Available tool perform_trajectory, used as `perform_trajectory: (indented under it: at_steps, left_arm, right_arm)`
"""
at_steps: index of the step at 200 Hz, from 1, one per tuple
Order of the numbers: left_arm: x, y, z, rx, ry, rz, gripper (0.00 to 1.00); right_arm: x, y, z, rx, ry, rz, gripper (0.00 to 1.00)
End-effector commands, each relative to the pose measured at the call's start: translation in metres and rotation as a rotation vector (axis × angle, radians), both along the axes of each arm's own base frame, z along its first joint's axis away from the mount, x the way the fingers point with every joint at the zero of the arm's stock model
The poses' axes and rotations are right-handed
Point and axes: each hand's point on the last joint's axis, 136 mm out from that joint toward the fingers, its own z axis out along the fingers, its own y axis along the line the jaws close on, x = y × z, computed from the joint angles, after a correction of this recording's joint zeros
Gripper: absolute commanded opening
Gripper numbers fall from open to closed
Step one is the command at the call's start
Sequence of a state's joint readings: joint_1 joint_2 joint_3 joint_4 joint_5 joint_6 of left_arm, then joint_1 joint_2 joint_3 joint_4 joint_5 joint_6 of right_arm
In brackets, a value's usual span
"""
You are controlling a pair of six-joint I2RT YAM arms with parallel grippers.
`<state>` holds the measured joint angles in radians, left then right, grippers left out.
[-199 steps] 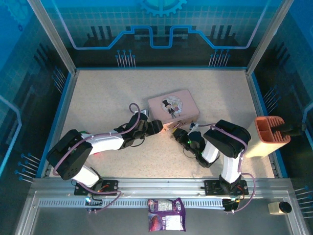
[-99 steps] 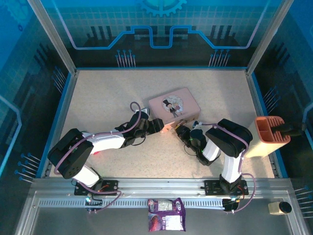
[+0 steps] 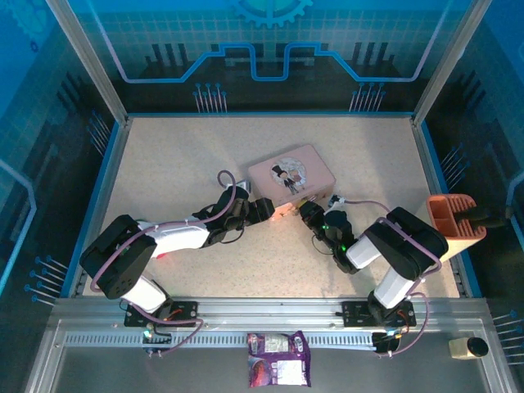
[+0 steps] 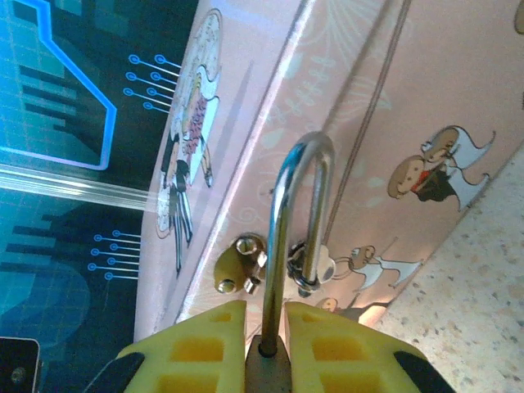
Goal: Unlock the padlock with the key
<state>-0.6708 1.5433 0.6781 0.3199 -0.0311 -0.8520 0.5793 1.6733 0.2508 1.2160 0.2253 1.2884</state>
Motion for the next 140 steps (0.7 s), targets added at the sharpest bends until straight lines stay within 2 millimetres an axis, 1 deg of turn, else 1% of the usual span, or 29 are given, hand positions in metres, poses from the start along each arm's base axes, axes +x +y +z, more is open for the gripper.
perform_trajectory:
  at_steps: [1, 15, 32, 49, 70, 90, 99, 117, 135, 140]
  left_arm:
    - [0.001, 0.004, -0.002, 0.007, 0.002, 0.026, 0.67]
    - [0.000, 0.006, 0.001, 0.005, -0.005, 0.034, 0.67]
    - [-0.001, 0.008, 0.003, 0.011, -0.014, 0.034, 0.67]
    - [-0.002, 0.011, 0.004, 0.020, -0.021, 0.037, 0.67]
    - [-0.001, 0.015, 0.004, 0.023, -0.029, 0.054, 0.67]
    - [0.000, 0.015, 0.004, 0.023, -0.031, 0.058, 0.67]
    - [-0.001, 0.015, 0.005, 0.024, -0.032, 0.055, 0.67]
    - [-0.002, 0.018, 0.010, 0.033, -0.053, 0.043, 0.68]
    - [-0.005, 0.028, 0.015, 0.059, -0.086, 0.036, 0.69]
    - [-0.006, 0.032, 0.016, 0.072, -0.096, 0.035, 0.69]
  right_arm:
    - [0.003, -0.006, -0.004, 0.011, 0.019, -0.022, 0.00]
    - [0.002, -0.016, -0.008, 0.016, 0.023, -0.043, 0.00]
    - [0.000, -0.029, -0.019, 0.002, 0.062, -0.063, 0.00]
    - [-0.002, -0.034, -0.021, -0.009, 0.068, -0.065, 0.00]
    - [-0.001, -0.034, -0.019, -0.006, 0.063, -0.067, 0.00]
    - [0.004, -0.032, -0.007, 0.014, 0.017, -0.065, 0.00]
    - [0.004, -0.033, -0.005, 0.009, 0.013, -0.063, 0.00]
    - [-0.001, -0.034, -0.006, -0.038, 0.037, -0.035, 0.00]
    - [-0.011, -0.031, -0.005, -0.112, 0.070, 0.027, 0.00]
    - [-0.014, -0.030, -0.001, -0.130, 0.071, 0.042, 0.00]
